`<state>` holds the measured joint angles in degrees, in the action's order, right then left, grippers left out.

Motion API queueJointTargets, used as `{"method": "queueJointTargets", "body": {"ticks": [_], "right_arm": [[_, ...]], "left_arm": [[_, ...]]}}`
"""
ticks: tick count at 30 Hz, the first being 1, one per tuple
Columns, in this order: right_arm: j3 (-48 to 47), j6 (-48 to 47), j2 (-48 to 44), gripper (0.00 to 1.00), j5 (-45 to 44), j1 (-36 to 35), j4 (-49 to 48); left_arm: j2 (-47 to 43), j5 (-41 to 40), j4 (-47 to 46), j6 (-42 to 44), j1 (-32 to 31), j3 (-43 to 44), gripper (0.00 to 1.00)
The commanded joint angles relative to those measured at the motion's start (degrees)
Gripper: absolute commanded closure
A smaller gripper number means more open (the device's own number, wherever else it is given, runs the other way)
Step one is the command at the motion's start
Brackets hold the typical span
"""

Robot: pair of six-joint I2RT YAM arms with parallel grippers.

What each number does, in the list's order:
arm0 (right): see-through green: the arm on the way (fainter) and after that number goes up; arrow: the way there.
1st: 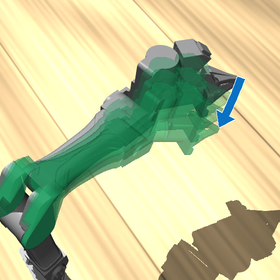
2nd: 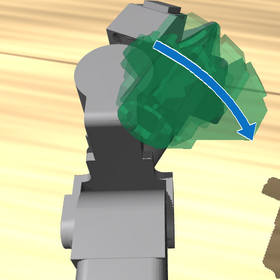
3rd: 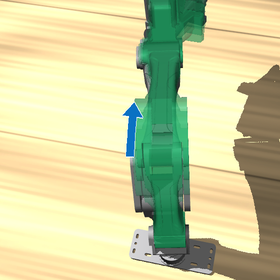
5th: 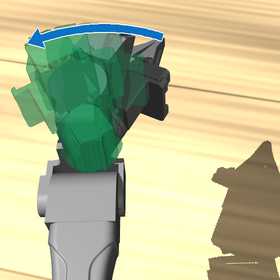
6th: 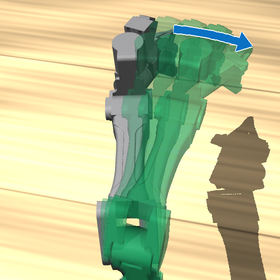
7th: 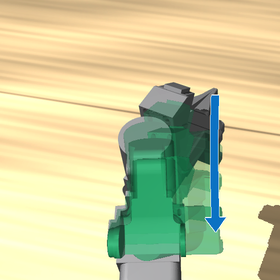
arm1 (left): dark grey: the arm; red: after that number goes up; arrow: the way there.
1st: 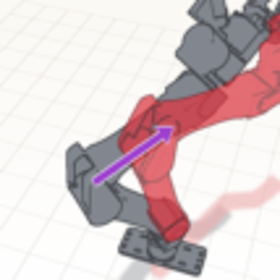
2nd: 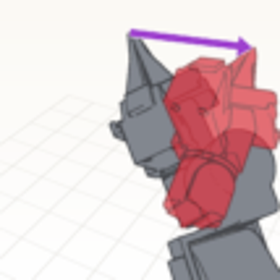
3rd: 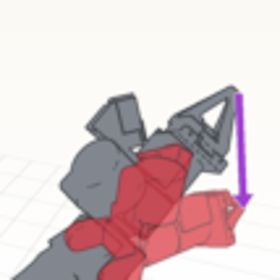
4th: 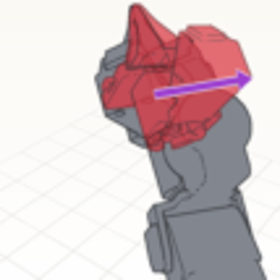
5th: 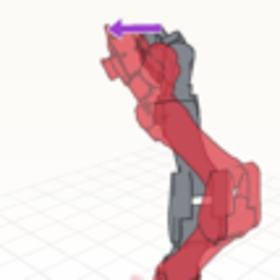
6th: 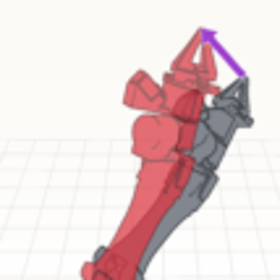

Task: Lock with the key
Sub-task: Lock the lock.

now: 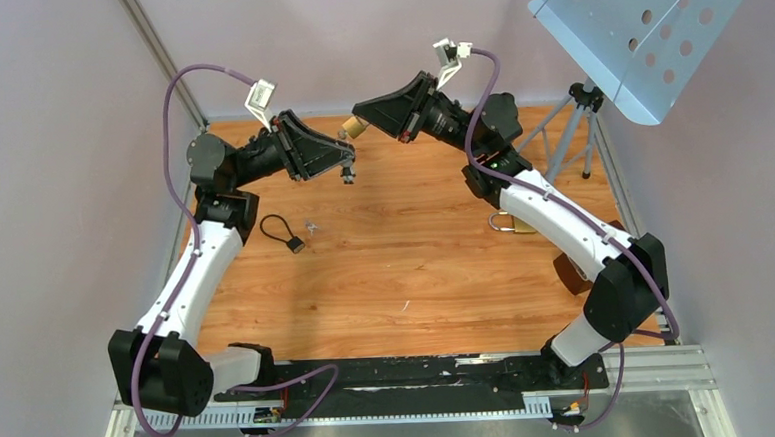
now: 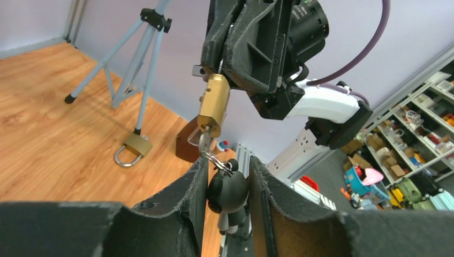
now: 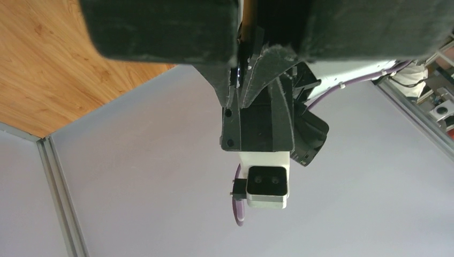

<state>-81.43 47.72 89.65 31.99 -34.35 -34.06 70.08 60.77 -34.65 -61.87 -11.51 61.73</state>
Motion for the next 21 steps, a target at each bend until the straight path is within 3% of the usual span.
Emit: {"method": "queueJointTargets", "body": {"ticks": [1,4,7,10,13,21], "right_arm": [[-0.98,-1.42,-2.44,1.00,5.43,0.33,-2.66],[-1.46,-1.58,-2.35,1.00,7.22,0.37,-2.32],[-1.98,-2.16,-2.13,1.00,9.13,0.34,-1.52],[-2.18,-2.31,-2.08,1.00,10.78,0.33,-1.07],[-2.08,-2.50,-2.14,1.00,11.40,0.33,-0.64],[-2.94,-3.40,-1.66,1.00,14.34,0.33,0.79]], "left_arm": [[-0.49,3.63,4.64,5.97,1.17,3.75,0.62],[-0.44,4.00,5.62,6.86,1.42,4.27,0.60],[-0.75,3.47,7.27,8.20,1.88,4.39,0.42],[-1.02,3.25,8.94,10.22,2.08,4.28,0.36],[-1.13,4.03,10.82,12.35,2.10,4.78,0.52],[-1.43,7.87,17.99,19.52,2.10,6.52,0.66]]}}
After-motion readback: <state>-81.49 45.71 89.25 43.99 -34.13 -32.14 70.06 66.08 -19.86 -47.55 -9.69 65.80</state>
